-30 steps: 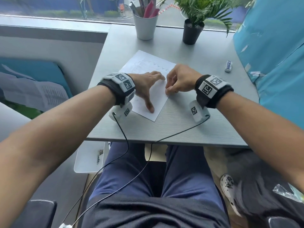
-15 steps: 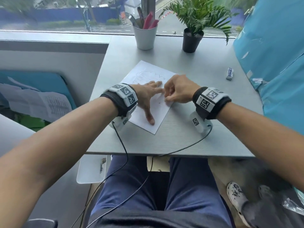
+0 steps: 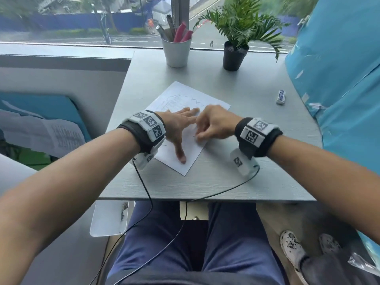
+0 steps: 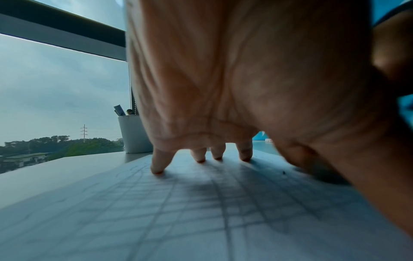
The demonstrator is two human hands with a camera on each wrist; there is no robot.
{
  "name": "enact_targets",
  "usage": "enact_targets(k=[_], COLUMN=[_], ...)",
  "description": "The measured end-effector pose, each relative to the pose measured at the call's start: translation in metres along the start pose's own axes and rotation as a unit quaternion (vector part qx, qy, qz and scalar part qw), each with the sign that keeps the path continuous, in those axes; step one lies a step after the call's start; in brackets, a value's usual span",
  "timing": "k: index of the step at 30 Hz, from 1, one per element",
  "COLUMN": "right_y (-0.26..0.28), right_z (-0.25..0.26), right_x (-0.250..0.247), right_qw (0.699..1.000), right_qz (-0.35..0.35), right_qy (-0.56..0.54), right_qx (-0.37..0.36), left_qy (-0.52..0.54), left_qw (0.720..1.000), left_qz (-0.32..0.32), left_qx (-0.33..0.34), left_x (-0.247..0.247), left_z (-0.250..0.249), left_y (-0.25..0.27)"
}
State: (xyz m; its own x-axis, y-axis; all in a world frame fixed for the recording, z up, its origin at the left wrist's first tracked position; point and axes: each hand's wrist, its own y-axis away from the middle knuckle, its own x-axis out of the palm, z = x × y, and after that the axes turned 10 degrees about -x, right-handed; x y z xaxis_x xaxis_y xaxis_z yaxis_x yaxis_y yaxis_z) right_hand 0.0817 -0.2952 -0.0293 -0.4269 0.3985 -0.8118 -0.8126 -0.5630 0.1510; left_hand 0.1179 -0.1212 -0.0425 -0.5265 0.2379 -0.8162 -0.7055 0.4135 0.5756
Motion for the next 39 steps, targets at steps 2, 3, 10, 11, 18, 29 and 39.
enact_targets(k=[2, 3, 10, 11, 18, 29, 39], right_y=[-0.007, -0.008, -0.004, -0.008, 0.006, 0.006, 0.006], right_z=[-0.017, -0.017, -0.012, -0.021, 0.007, 0.001, -0.005], right_x=[-0.018, -0.017, -0.013, -0.025, 0.018, 0.007, 0.001], right_qw=[0.996, 0.996, 0.999, 0.997, 0.998, 1.000, 1.000], right_qz=[-0.074, -0.081, -0.014, -0.052, 0.053, 0.011, -0.009], right_qy=[0.006, 0.010, 0.023, 0.032, -0.014, 0.006, 0.013], right_qx=[0.040, 0.037, 0.018, 0.043, -0.031, -0.014, 0.007], left_qy=[0.008, 0.008, -0.006, -0.002, -0.018, -0.024, -0.031], left_qw=[1.000, 1.000, 1.000, 1.000, 1.000, 0.999, 0.999], left_qz=[-0.001, 0.002, 0.016, 0.015, 0.025, 0.022, 0.024], left_qx=[-0.012, -0.014, 0.000, 0.000, 0.007, 0.006, 0.014], left_x=[0.000, 0.000, 0.000, 0.001, -0.002, 0.000, 0.000], left_z=[0.001, 0.001, 0.000, 0.001, -0.001, 0.002, 0.002], left_y=[0.001, 0.003, 0.003, 0.003, 0.005, 0.002, 0.003])
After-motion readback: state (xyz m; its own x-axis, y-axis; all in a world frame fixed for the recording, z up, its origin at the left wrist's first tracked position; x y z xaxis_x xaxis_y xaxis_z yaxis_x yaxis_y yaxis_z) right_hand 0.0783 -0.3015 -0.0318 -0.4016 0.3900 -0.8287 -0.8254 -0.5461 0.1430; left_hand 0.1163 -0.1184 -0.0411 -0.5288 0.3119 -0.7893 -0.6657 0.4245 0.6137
